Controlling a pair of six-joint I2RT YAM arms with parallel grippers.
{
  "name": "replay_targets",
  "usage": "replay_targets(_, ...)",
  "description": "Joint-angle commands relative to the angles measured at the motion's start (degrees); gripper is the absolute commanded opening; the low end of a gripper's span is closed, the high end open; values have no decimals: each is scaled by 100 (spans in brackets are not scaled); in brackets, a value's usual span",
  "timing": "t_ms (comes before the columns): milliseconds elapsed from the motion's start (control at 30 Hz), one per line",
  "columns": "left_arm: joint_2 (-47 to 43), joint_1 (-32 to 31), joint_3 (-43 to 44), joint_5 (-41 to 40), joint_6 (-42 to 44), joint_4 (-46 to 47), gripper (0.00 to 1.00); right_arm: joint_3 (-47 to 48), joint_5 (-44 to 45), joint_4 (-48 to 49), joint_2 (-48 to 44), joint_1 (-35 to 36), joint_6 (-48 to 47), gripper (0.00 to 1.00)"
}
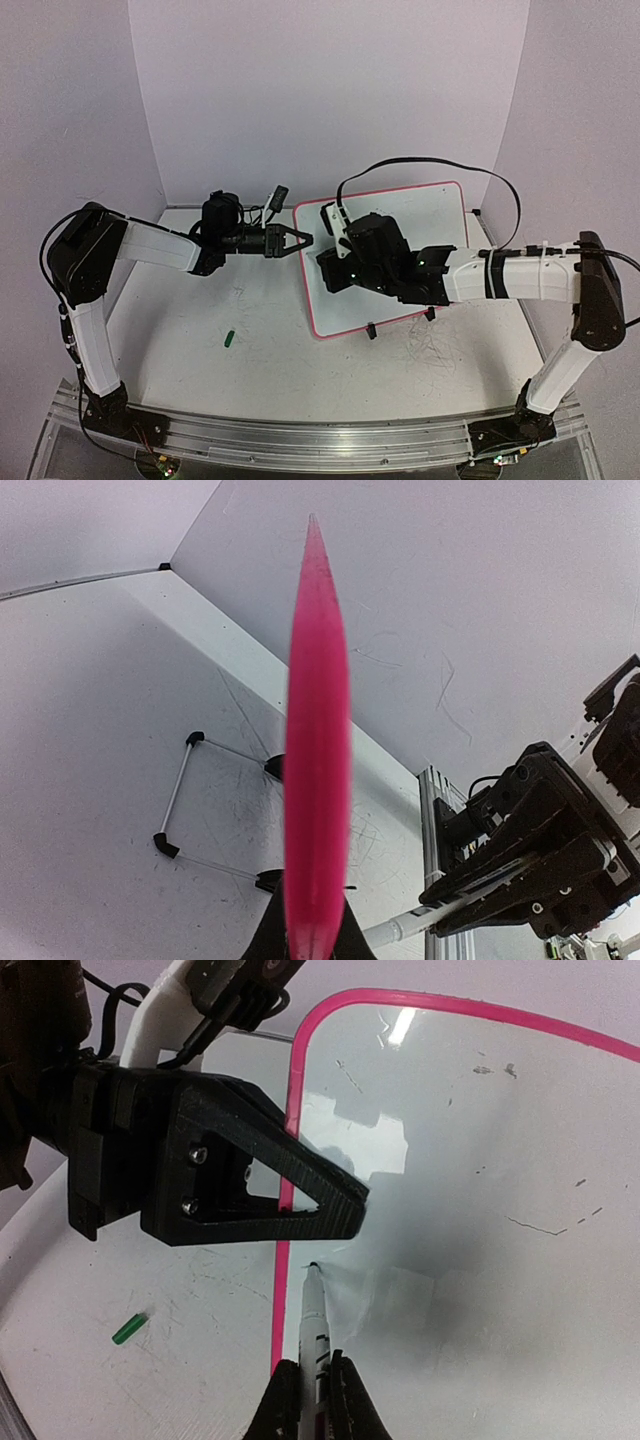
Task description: Write a sentence on the whiteboard
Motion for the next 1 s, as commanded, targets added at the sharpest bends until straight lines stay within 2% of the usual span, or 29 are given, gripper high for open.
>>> replay_targets(0,-56,65,222,189,-102,-34,0,78,397,105,35,-26,138,0)
replay_targets(567,-108,62,211,177,-93,-50,0,-42,844,-6,-143,-44,361,0)
replay_targets(800,-108,65,219,166,-94,-57,0,-435,-188,633,-548,-1,-208,0)
replay_targets(967,-117,60,213,164,-93,-62,0,-270,-241,511,-333,5,-219,0)
